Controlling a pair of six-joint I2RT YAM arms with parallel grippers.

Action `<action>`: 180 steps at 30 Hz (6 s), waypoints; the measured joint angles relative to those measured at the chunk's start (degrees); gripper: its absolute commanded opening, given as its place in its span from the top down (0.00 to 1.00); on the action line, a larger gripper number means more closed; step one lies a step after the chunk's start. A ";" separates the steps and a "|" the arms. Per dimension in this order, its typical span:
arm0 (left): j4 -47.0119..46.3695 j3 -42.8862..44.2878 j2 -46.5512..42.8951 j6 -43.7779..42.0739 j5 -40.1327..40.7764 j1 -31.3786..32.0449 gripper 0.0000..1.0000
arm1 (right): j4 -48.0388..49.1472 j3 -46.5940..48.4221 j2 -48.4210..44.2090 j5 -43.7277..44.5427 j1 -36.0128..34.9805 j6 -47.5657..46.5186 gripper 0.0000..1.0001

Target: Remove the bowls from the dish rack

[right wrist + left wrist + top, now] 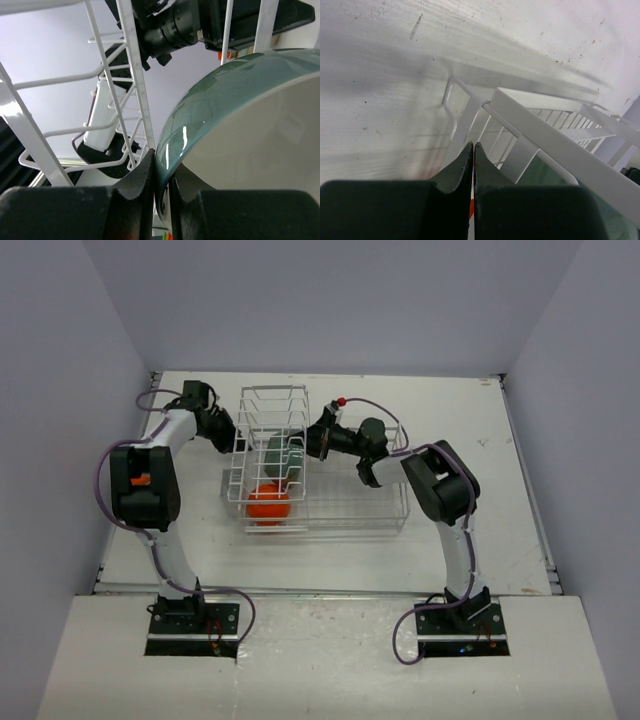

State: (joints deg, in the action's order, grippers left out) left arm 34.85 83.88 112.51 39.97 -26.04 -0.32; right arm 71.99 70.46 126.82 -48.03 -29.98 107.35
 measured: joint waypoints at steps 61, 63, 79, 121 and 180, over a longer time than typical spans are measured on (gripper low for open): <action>-1.09 3.80 0.24 0.98 0.68 -0.04 1.00 | -127.38 17.70 -40.74 33.00 43.23 -79.58 1.00; -1.49 3.80 0.24 1.22 0.66 -0.04 1.00 | -129.52 17.14 -39.85 38.10 43.12 -80.70 1.00; -3.96 2.54 -0.59 2.56 0.28 -0.04 0.99 | -130.97 10.08 -30.16 59.25 41.86 -82.95 1.00; -2.05 0.22 -3.02 2.45 1.25 -0.52 0.99 | -131.34 25.27 -33.73 51.10 31.36 -82.31 0.32; 4.55 2.62 -7.85 1.95 5.38 -1.88 0.61 | -90.03 27.21 1.25 -12.50 -6.49 -55.06 1.00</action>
State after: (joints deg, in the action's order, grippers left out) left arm 39.40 86.50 104.66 41.91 -20.67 -2.20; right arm -18.04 97.67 128.07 -60.53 -36.47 52.29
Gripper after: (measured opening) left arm 0.403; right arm 0.003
